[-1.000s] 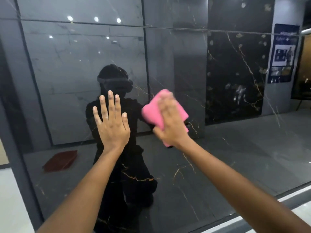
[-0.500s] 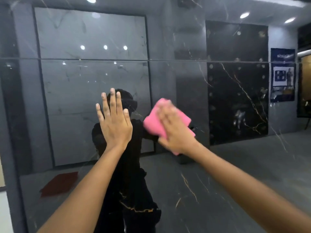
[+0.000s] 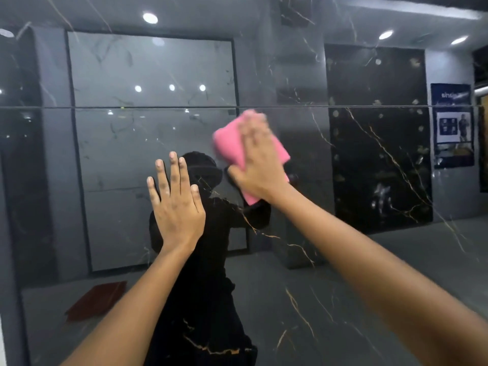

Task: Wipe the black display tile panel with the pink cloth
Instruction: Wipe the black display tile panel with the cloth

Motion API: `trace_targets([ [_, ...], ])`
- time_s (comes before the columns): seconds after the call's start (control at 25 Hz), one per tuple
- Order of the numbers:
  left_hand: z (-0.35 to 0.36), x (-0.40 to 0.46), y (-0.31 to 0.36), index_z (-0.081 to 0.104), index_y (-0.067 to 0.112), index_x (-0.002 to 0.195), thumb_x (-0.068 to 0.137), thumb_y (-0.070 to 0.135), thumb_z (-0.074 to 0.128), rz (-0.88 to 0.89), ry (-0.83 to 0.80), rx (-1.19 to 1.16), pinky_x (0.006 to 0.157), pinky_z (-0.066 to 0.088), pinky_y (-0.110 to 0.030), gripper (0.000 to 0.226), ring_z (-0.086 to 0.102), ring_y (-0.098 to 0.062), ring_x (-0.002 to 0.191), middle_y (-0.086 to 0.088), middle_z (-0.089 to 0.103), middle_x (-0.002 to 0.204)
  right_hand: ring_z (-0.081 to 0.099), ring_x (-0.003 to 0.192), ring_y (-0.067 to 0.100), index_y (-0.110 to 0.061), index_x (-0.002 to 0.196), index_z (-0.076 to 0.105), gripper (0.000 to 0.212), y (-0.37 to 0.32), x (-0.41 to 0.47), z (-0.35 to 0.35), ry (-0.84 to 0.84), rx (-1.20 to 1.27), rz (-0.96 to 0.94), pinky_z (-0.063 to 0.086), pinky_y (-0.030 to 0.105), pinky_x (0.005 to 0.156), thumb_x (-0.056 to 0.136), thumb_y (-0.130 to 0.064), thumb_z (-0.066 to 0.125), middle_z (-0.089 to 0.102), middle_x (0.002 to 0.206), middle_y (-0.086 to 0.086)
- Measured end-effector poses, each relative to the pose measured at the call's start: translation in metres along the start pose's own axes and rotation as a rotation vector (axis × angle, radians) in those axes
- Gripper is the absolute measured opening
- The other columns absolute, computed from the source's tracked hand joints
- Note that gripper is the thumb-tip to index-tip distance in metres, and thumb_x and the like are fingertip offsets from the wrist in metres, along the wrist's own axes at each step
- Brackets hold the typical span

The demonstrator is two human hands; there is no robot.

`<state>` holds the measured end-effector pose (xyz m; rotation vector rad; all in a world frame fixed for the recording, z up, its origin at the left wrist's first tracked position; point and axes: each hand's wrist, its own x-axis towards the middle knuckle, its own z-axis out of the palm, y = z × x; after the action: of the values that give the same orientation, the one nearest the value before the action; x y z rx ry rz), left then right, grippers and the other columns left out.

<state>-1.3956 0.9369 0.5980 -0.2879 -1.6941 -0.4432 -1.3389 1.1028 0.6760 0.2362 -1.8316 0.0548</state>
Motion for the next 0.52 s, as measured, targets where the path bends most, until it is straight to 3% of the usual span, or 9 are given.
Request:
trace_targets([
  [0.04,0.000,0.001,0.000,0.012,0.010,0.153,0.100,0.028,0.022,0.005,-0.002,-0.003,0.118,0.001,-0.045,0.057,0.001,-0.026,0.148,-0.003,0.006,0.161,0.011,0.144,0.036,0.001,0.147,0.022,0.088,-0.008,0.002,0.000,-0.112,-0.088,-0.240,0.007,0.042,0.118,0.074,-0.039,0.052,0.017,0.155,0.022],
  [0.08,0.000,0.002,0.000,0.012,0.011,0.153,0.100,0.028,0.022,0.009,-0.004,-0.009,0.118,0.000,-0.045,0.057,0.000,-0.025,0.148,-0.003,0.006,0.161,0.009,0.145,0.035,-0.001,0.147,0.022,0.088,0.001,0.010,-0.007,-0.129,-0.143,-0.348,0.006,0.041,0.118,0.074,-0.042,0.049,0.015,0.156,0.020],
  [0.12,0.000,0.001,-0.001,0.011,0.011,0.153,0.099,0.028,0.021,0.009,-0.007,-0.013,0.118,-0.001,-0.044,0.057,-0.001,-0.025,0.148,-0.003,0.005,0.161,0.009,0.145,0.034,-0.002,0.147,0.022,0.089,0.021,0.015,-0.013,-0.087,-0.135,-0.298,0.006,0.040,0.118,0.073,-0.045,0.046,0.015,0.156,0.020],
  [0.2,0.001,-0.002,-0.001,0.008,0.013,0.153,0.100,0.029,0.020,0.006,-0.008,-0.019,0.119,-0.002,-0.043,0.057,-0.004,-0.023,0.148,-0.002,0.003,0.161,0.012,0.144,0.033,-0.002,0.147,0.023,0.090,0.073,0.017,-0.028,0.069,-0.028,0.056,0.005,0.037,0.119,0.071,-0.045,0.044,0.018,0.154,0.020],
  [0.32,-0.002,-0.001,0.000,0.006,0.013,0.153,0.100,0.028,0.021,0.004,-0.019,-0.026,0.119,-0.003,-0.043,0.057,-0.004,-0.024,0.148,-0.002,0.002,0.161,0.012,0.143,0.034,0.002,0.145,0.023,0.082,0.127,-0.008,-0.048,0.290,0.111,0.739,0.010,0.040,0.119,0.077,-0.038,0.047,0.020,0.152,0.021],
  [0.36,-0.002,0.000,0.001,0.007,0.013,0.153,0.100,0.027,0.022,0.001,-0.021,-0.031,0.119,-0.004,-0.043,0.057,-0.004,-0.024,0.148,-0.002,0.002,0.161,0.006,0.144,0.035,0.003,0.146,0.019,0.082,0.119,-0.020,-0.045,0.287,0.133,0.872,0.008,0.040,0.119,0.080,-0.035,0.048,0.014,0.155,0.021],
  [0.4,-0.003,-0.002,0.003,0.007,0.012,0.153,0.100,0.027,0.023,-0.014,-0.028,-0.043,0.119,-0.004,-0.043,0.057,-0.004,-0.024,0.148,-0.002,0.002,0.161,0.003,0.145,0.036,0.005,0.147,0.016,0.083,0.101,-0.037,-0.035,0.259,0.163,0.882,0.006,0.041,0.120,0.080,-0.031,0.050,0.010,0.155,0.023],
  [0.44,-0.003,-0.009,0.007,0.008,0.012,0.153,0.100,0.026,0.024,-0.038,-0.039,-0.062,0.119,-0.005,-0.042,0.057,-0.003,-0.024,0.148,-0.003,0.002,0.161,0.004,0.145,0.038,0.006,0.146,0.015,0.086,0.079,-0.062,-0.019,0.196,0.158,0.737,0.006,0.041,0.120,0.076,-0.029,0.051,0.009,0.154,0.027],
  [0.52,-0.001,-0.041,0.015,0.011,0.009,0.153,0.099,0.025,0.028,-0.073,-0.072,-0.096,0.118,-0.006,-0.040,0.059,-0.002,-0.023,0.148,-0.004,0.003,0.161,0.013,0.142,0.040,0.007,0.144,0.021,0.088,0.028,-0.138,0.019,-0.038,0.057,0.020,0.014,0.046,0.118,0.070,-0.030,0.051,0.018,0.151,0.030],
])
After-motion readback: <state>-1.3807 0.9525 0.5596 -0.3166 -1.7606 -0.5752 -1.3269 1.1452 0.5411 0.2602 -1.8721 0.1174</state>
